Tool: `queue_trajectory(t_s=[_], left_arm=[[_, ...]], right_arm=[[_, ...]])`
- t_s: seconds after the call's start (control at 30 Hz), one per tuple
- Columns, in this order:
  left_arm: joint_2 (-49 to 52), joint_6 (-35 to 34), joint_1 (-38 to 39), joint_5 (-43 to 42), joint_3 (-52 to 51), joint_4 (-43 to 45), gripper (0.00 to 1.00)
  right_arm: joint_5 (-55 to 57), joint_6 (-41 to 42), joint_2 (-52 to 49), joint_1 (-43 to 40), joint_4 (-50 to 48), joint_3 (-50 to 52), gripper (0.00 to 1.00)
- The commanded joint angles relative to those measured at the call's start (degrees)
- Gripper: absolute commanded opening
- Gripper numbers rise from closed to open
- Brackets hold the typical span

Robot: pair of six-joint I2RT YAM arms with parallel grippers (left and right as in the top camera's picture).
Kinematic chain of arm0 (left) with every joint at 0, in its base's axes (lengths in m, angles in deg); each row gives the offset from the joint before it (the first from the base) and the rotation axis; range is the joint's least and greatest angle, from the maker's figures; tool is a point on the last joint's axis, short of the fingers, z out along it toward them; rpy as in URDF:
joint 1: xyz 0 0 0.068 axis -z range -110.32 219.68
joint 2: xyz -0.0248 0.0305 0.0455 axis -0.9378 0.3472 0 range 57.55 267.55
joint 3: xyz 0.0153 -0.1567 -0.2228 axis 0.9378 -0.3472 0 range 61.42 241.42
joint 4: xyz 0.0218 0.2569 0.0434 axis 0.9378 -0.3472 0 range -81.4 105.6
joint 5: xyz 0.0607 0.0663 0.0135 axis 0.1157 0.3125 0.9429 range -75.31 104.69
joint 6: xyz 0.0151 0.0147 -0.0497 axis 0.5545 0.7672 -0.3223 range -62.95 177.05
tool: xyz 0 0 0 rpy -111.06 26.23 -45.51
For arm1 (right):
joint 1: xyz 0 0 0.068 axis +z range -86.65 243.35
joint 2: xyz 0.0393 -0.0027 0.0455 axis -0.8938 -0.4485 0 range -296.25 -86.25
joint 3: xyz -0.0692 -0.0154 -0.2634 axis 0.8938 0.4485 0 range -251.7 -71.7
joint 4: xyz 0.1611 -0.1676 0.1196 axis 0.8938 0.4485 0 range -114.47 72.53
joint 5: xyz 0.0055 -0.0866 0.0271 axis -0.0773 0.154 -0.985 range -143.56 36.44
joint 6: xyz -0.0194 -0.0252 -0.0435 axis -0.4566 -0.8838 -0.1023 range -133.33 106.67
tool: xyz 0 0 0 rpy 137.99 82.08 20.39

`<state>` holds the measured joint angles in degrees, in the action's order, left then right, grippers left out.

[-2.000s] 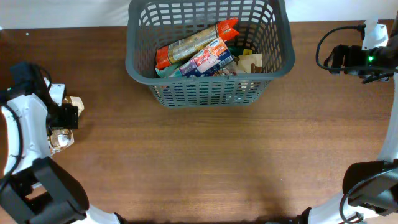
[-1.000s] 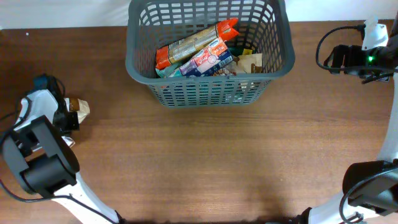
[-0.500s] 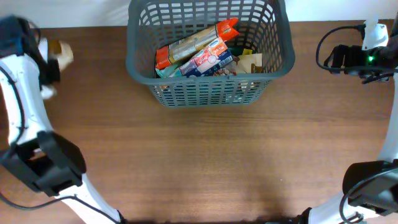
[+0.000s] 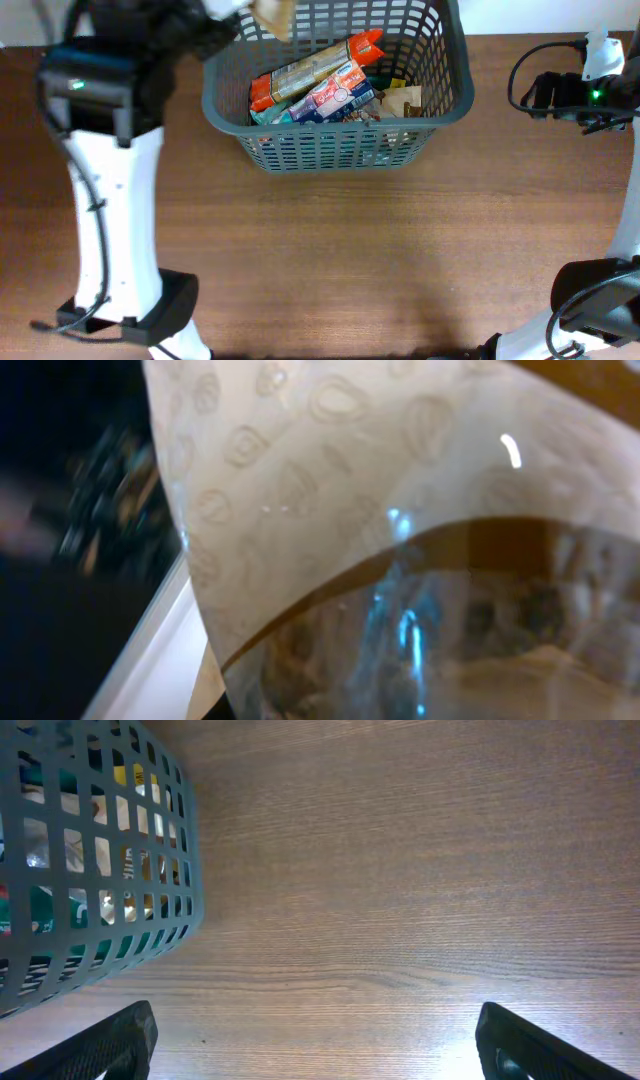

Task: Pack container
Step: 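Lift the snack bag into the basket and open the left gripper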

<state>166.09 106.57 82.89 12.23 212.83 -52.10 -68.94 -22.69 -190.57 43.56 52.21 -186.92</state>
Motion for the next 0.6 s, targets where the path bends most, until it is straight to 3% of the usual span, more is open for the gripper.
queue_trajectory(t_s=[0.0, 0.23, 0.43, 0.47, 0.53, 0.57], left_arm=[[6.19, 7.21, 4.70, -4.39, -0.63, -0.22, 0.02], [18.25, 5.86, 7.15, -4.07, -0.63, -1.20, 0.02], [27.23, -2.56, 7.10, -3.98, -0.63, -2.36, 0.04], [27.67, -3.39, 7.10, -3.98, -0.63, -2.71, 0.14], [28.30, -5.05, 7.10, -3.91, -0.63, -3.65, 0.51], [28.28, -6.40, 7.10, -3.69, -0.61, -4.44, 0.94]], right_arm=[[-0.68, 0.02, 0.76, -0.17, 0.02, 0.09, 0.99], [-0.68, 0.02, 0.76, -0.17, 0.02, 0.09, 0.99], [-0.70, 0.02, 0.76, -0.17, 0.02, 0.09, 0.99], [-0.68, 0.02, 0.76, -0.17, 0.02, 0.09, 0.99], [-0.68, 0.02, 0.76, -0.17, 0.02, 0.09, 0.99], [-0.68, 0.02, 0.76, -0.17, 0.02, 0.09, 0.99]])
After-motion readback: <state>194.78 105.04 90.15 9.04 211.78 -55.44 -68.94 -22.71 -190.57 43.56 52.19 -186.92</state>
